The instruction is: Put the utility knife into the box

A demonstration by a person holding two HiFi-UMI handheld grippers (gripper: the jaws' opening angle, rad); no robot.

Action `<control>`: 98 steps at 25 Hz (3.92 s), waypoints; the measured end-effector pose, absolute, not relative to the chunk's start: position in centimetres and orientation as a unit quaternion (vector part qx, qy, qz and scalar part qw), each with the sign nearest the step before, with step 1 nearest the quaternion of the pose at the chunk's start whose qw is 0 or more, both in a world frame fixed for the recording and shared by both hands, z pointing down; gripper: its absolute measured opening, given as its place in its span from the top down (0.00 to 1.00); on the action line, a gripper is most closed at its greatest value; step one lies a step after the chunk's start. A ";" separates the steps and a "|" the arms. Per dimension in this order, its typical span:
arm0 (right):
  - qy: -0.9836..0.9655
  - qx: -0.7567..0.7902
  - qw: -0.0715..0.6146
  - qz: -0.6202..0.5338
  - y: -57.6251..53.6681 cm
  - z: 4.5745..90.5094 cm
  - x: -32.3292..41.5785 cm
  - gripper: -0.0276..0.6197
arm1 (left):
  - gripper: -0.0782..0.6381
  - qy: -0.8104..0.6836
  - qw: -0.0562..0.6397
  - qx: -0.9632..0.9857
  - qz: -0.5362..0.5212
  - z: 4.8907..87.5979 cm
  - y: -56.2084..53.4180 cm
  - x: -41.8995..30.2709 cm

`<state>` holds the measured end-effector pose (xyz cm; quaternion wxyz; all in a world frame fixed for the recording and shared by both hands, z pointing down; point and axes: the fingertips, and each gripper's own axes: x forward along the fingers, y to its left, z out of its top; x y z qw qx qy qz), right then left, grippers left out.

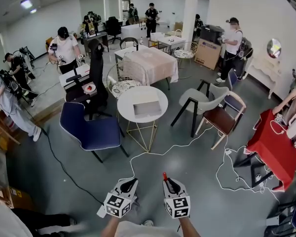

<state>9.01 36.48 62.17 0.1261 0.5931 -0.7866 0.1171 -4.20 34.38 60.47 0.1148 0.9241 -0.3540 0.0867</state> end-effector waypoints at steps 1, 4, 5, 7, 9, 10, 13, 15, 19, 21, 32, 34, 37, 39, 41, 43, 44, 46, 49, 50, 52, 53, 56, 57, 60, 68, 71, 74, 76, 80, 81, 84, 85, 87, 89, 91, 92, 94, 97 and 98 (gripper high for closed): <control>-0.786 0.594 0.126 0.118 36.3 62.3 9.1 0.83 | 0.87 -0.353 0.114 0.924 0.088 60.5 34.1 -4.2; -0.783 0.597 0.126 0.119 35.5 62.5 9.6 0.83 | 0.87 -0.351 0.112 0.926 0.086 60.5 32.9 -3.8; -0.783 0.598 0.125 0.118 35.1 62.5 9.8 0.83 | 0.87 -0.350 0.112 0.926 0.084 60.5 32.4 -3.7; -0.781 0.600 0.126 0.117 34.1 62.5 10.1 0.83 | 0.87 -0.347 0.112 0.927 0.084 60.6 31.3 -3.3; -0.778 0.604 0.128 0.116 32.8 62.6 10.4 0.83 | 0.87 -0.340 0.113 0.930 0.083 60.8 30.0 -2.7; -0.776 0.606 0.129 0.115 32.1 62.7 10.6 0.83 | 0.87 -0.337 0.115 0.931 0.083 60.9 29.4 -2.5; -0.773 0.610 0.133 0.113 29.5 62.8 11.0 0.83 | 0.87 -0.329 0.118 0.933 0.081 61.3 26.8 -1.9; -0.772 0.610 0.138 0.113 27.7 62.8 11.1 0.83 | 0.87 -0.328 0.121 0.934 0.079 61.3 24.8 -1.7; -0.769 0.611 0.146 0.116 23.8 62.8 11.1 0.83 | 0.87 -0.324 0.126 0.934 0.079 61.4 20.7 -1.7; -0.768 0.611 0.150 0.119 21.6 62.9 10.8 0.83 | 0.87 -0.325 0.129 0.934 0.077 61.3 18.5 -2.0; -0.766 0.610 0.164 0.121 10.0 61.6 9.6 0.83 | 0.87 -0.316 0.144 0.935 0.077 60.6 6.6 -2.6; -0.764 0.611 0.166 0.121 7.7 61.4 9.2 0.83 | 0.87 -0.312 0.144 0.936 0.077 60.3 4.4 -2.9; -0.762 0.614 0.166 0.121 4.5 61.1 8.8 0.83 | 0.87 -0.309 0.143 0.937 0.075 60.0 1.1 -3.1; -0.761 0.615 0.166 0.121 2.5 60.9 8.6 0.83 | 0.87 -0.306 0.144 0.938 0.075 59.9 -1.0 -3.3; -0.759 0.617 0.167 0.121 0.6 60.9 8.2 0.83 | 0.87 -0.302 0.144 0.939 0.075 59.9 -2.8 -3.6; -0.757 0.619 0.168 0.120 -1.1 61.0 7.8 0.83 | 0.87 -0.299 0.144 0.940 0.077 60.1 -4.4 -4.0; -0.757 0.620 0.168 0.120 -1.8 61.0 7.5 0.83 | 0.87 -0.298 0.144 0.940 0.077 60.2 -5.1 -4.4; -0.755 0.622 0.168 0.120 -3.1 61.0 7.0 0.83 | 0.87 -0.297 0.145 0.941 0.077 60.3 -6.5 -5.0; -0.753 0.625 0.168 0.119 -4.4 60.8 6.6 0.83 | 0.87 -0.297 0.145 0.941 0.075 60.0 -8.2 -5.5; -0.753 0.625 0.169 0.119 -4.7 60.8 6.6 0.83 | 0.87 -0.297 0.145 0.941 0.073 59.9 -8.6 -5.5; -0.752 0.625 0.169 0.120 -5.3 61.0 6.5 0.83 | 0.87 -0.294 0.145 0.942 0.070 60.0 -9.2 -5.4; -0.752 0.626 0.168 0.120 -5.5 61.0 6.4 0.83 | 0.87 -0.293 0.146 0.942 0.070 60.1 -9.4 -5.4; -0.750 0.627 0.168 0.122 -6.2 61.2 6.6 0.83 | 0.87 -0.287 0.152 0.943 0.074 60.7 -9.8 -5.0; -0.750 0.628 0.169 0.124 -6.4 61.3 6.8 0.83 | 0.87 -0.286 0.154 0.943 0.077 61.0 -9.9 -4.8; -0.748 0.628 0.169 0.132 -7.4 61.8 7.6 0.83 | 0.87 -0.286 0.158 0.942 0.081 61.2 -10.8 -4.2; -0.763 0.609 0.168 0.138 -12.4 62.9 8.2 0.83 | 0.87 -0.307 0.161 0.934 0.089 62.0 -15.0 -3.8; -0.768 0.602 0.166 0.140 -14.8 62.8 8.7 0.83 | 0.87 -0.312 0.161 0.932 0.093 61.9 -17.3 -3.2; -0.771 0.598 0.164 0.143 -17.2 62.8 9.6 0.83 | 0.87 -0.314 0.159 0.931 0.093 61.4 -19.8 -2.0; -0.773 0.596 0.165 0.143 -18.9 62.8 10.4 0.83 | 0.87 -0.315 0.157 0.932 0.092 61.0 -21.6 -0.9; -0.778 0.592 0.161 0.139 -22.2 62.1 12.0 0.83 | 0.87 -0.320 0.152 0.931 0.092 60.4 -24.5 0.8; -0.779 0.591 0.159 0.137 -22.9 61.9 12.4 0.83 | 0.87 -0.322 0.150 0.930 0.091 60.2 -25.2 1.1; -0.783 0.588 0.155 0.132 -25.2 61.4 13.3 0.83 | 0.87 -0.329 0.144 0.929 0.086 59.6 -27.1 1.9; -0.784 0.587 0.153 0.130 -25.9 61.4 13.4 0.83 | 0.87 -0.331 0.143 0.929 0.086 59.5 -27.7 2.1; -0.787 0.583 0.152 0.129 -27.2 61.5 13.5 0.83 | 0.87 -0.337 0.143 0.927 0.087 59.7 -28.8 2.2; -0.790 0.580 0.152 0.128 -28.2 61.7 13.7 0.83 | 0.87 -0.342 0.144 0.925 0.087 59.9 -29.6 2.3; -0.793 0.576 0.152 0.127 -29.2 61.9 14.0 0.83 | 0.87 -0.348 0.142 0.923 0.084 59.8 -30.4 2.6; -0.795 0.573 0.152 0.127 -29.7 61.9 14.2 0.83 | 0.87 -0.351 0.142 0.922 0.083 59.7 -30.9 2.7; -0.798 0.568 0.153 0.130 -30.5 62.0 14.5 0.83 | 0.87 -0.358 0.143 0.919 0.085 59.7 -31.6 2.9; -0.802 0.559 0.159 0.137 -31.0 62.4 14.4 0.83 | 0.87 -0.368 0.151 0.913 0.088 60.2 -32.1 2.6; -0.804 0.555 0.161 0.139 -31.2 62.8 14.2 0.83 | 0.87 -0.371 0.155 0.911 0.089 60.5 -32.2 2.4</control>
